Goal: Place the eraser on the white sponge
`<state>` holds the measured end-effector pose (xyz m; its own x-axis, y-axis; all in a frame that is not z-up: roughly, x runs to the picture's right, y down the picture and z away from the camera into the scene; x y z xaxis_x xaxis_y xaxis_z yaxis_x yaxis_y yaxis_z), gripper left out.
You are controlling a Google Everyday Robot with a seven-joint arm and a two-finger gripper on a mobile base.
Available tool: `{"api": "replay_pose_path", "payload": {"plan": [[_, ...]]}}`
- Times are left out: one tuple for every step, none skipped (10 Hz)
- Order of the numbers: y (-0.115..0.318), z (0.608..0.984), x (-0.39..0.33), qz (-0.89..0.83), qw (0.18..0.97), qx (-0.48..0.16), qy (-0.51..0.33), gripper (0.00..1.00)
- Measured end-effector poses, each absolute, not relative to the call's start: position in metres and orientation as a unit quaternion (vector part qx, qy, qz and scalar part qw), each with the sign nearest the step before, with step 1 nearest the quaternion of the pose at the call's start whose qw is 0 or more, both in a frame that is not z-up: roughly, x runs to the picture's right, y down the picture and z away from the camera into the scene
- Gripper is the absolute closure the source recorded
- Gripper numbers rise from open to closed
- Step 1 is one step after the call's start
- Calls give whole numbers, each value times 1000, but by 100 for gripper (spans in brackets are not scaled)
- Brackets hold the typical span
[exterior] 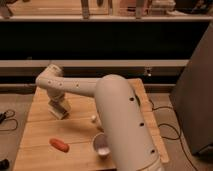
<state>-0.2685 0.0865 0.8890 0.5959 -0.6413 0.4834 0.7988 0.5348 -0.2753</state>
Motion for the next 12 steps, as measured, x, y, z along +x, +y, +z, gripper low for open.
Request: {"api": "replay_pose_path", "payload": {"plan": [[87,889,-269,-422,859,-237,-165,99],[87,889,-270,-424,858,-236,-165,99],[88,890,-271,-427,858,-233,-165,99],[88,890,-272,-430,857,-230,-166,99],[88,890,-272,-433,856,-228,-166,99],[89,890,-274,-435,856,-224,-167,99],[88,891,-275,-438,856,-218,-167,99],[89,891,-276,-440,855,-215,-168,99],[89,891,-276,-442,855,-213,-168,99],[90,891,-277,-443,855,-210,-169,99],[90,892,-278,-445,855,-207,-169,99],[89,892,-279,-446,855,-204,-169,99]]}}
